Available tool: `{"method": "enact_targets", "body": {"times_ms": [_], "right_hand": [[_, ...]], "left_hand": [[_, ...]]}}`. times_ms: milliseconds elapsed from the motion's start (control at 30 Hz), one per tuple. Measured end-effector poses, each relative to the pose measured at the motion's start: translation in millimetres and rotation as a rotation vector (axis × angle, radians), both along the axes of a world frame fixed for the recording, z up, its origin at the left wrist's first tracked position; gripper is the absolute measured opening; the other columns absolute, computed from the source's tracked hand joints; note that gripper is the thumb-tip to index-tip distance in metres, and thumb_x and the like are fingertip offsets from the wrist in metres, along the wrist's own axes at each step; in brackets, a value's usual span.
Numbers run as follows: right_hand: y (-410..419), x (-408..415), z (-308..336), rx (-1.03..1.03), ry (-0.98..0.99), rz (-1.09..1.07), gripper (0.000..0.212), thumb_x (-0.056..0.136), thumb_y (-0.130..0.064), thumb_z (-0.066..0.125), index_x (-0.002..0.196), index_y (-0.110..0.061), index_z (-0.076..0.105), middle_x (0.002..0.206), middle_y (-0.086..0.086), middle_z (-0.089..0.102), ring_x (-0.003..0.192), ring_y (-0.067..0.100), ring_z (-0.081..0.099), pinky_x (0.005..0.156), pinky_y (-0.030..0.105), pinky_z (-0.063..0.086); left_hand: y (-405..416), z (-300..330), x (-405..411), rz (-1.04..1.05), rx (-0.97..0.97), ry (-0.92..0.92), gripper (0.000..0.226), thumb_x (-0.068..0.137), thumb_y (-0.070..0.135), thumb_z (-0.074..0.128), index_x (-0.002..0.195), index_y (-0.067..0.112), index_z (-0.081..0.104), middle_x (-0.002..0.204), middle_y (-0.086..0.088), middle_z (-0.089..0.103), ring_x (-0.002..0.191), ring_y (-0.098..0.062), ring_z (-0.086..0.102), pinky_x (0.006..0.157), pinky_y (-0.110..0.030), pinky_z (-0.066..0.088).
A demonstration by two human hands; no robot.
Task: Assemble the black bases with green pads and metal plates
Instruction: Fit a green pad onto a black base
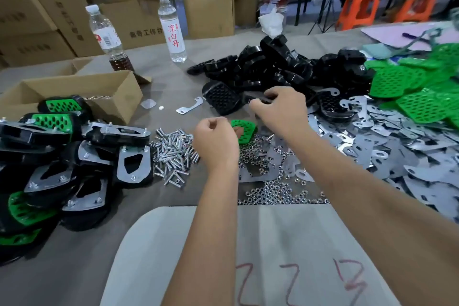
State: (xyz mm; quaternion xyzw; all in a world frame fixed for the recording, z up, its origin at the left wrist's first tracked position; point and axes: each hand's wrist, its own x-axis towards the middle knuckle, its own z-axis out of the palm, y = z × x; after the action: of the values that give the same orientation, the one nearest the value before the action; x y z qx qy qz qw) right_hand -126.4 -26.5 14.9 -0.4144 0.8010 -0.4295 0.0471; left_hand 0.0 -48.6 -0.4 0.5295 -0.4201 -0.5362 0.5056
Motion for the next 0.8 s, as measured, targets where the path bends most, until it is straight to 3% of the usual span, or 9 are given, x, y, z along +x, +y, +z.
{"method": "enact_targets", "body": {"times_ms": [67, 133, 267, 333, 433, 533, 600, 700, 800], "right_hand": [[26, -8, 2, -0.154, -0.189, 0.080, 0.031, 0.080, -0.037, 0.061, 0.067, -0.009, 0.066, 0.053, 0.002, 0.052, 0.053, 0.019, 0.043, 0.054, 0.030, 0.040], [56, -15, 6, -0.197, -0.241, 0.248, 0.027, 0.083, -0.032, 0.056, 0.065, -0.013, 0.061, 0.051, -0.007, 0.042, 0.052, 0.013, 0.031, 0.052, 0.028, 0.027], [104, -48, 7, -0.091, -0.224, 0.402, 0.024, 0.095, -0.024, 0.056, 0.094, -0.026, 0.080, 0.080, 0.010, 0.075, 0.070, 0.028, 0.058, 0.065, 0.038, 0.046], [121, -73, 4, -0.085, -0.230, 0.304, 0.029, 0.101, -0.036, 0.056, 0.092, -0.025, 0.082, 0.081, 0.009, 0.075, 0.073, 0.028, 0.065, 0.070, 0.042, 0.051], [136, -115, 1, -0.097, -0.060, -0.104, 0.043, 0.100, -0.046, 0.061, 0.085, -0.010, 0.080, 0.080, 0.008, 0.077, 0.076, 0.026, 0.070, 0.072, 0.039, 0.053], [151, -160, -8, 0.285, 0.358, -0.479, 0.038, 0.096, -0.039, 0.063, 0.118, -0.010, 0.073, 0.112, 0.019, 0.072, 0.113, 0.038, 0.061, 0.100, 0.042, 0.043], [161, -180, -13, 0.504, 0.345, -0.550, 0.056, 0.097, -0.045, 0.063, 0.142, -0.013, 0.055, 0.137, 0.023, 0.057, 0.133, 0.042, 0.043, 0.108, 0.051, 0.038], [169, -196, -18, 0.435, 0.246, -0.524, 0.064, 0.095, -0.043, 0.071, 0.149, -0.019, 0.049, 0.148, 0.019, 0.048, 0.139, 0.046, 0.036, 0.110, 0.057, 0.036], [172, -199, -12, 0.177, 0.231, -0.523, 0.065, 0.086, -0.015, 0.082, 0.144, -0.019, 0.053, 0.127, 0.016, 0.059, 0.117, 0.037, 0.055, 0.094, 0.041, 0.045]], "left_hand": [[4, 3, -12, -0.103, 0.103, 0.149, 0.018, 0.102, 0.018, 0.059, 0.090, 0.006, 0.060, 0.089, -0.017, 0.070, 0.060, -0.021, 0.074, 0.061, -0.034, 0.062], [13, 8, -27, -0.231, 0.214, 0.306, 0.031, 0.104, 0.036, 0.060, 0.094, 0.007, 0.060, 0.083, -0.016, 0.069, 0.060, -0.026, 0.073, 0.060, -0.037, 0.063], [32, 19, -54, -0.414, 0.330, 0.388, 0.029, 0.103, 0.029, 0.059, 0.086, 0.006, 0.061, 0.069, -0.012, 0.070, 0.062, -0.026, 0.072, 0.056, -0.034, 0.063], [45, 22, -68, -0.514, 0.386, 0.402, 0.021, 0.099, 0.010, 0.053, 0.079, 0.003, 0.054, 0.060, -0.011, 0.067, 0.051, -0.022, 0.069, 0.052, -0.033, 0.063], [71, 20, -96, -0.646, 0.398, 0.356, 0.010, 0.091, -0.008, 0.047, 0.086, -0.002, 0.052, 0.078, -0.017, 0.065, 0.066, -0.029, 0.069, 0.053, -0.035, 0.063], [94, 15, -122, -0.746, 0.388, 0.328, 0.013, 0.092, -0.013, 0.049, 0.100, -0.003, 0.053, 0.092, -0.021, 0.062, 0.073, -0.029, 0.067, 0.059, -0.039, 0.065], [103, 10, -134, -0.772, 0.373, 0.296, 0.020, 0.092, -0.015, 0.050, 0.105, 0.000, 0.056, 0.100, -0.022, 0.064, 0.079, -0.029, 0.069, 0.061, -0.038, 0.064], [107, 3, -140, -0.775, 0.349, 0.260, 0.035, 0.092, -0.017, 0.049, 0.108, 0.009, 0.064, 0.117, -0.022, 0.067, 0.101, -0.034, 0.069, 0.069, -0.040, 0.064], [110, 3, -138, -0.768, 0.348, 0.310, 0.037, 0.093, -0.018, 0.046, 0.111, 0.008, 0.064, 0.124, -0.022, 0.066, 0.110, -0.037, 0.067, 0.077, -0.044, 0.064]]}}
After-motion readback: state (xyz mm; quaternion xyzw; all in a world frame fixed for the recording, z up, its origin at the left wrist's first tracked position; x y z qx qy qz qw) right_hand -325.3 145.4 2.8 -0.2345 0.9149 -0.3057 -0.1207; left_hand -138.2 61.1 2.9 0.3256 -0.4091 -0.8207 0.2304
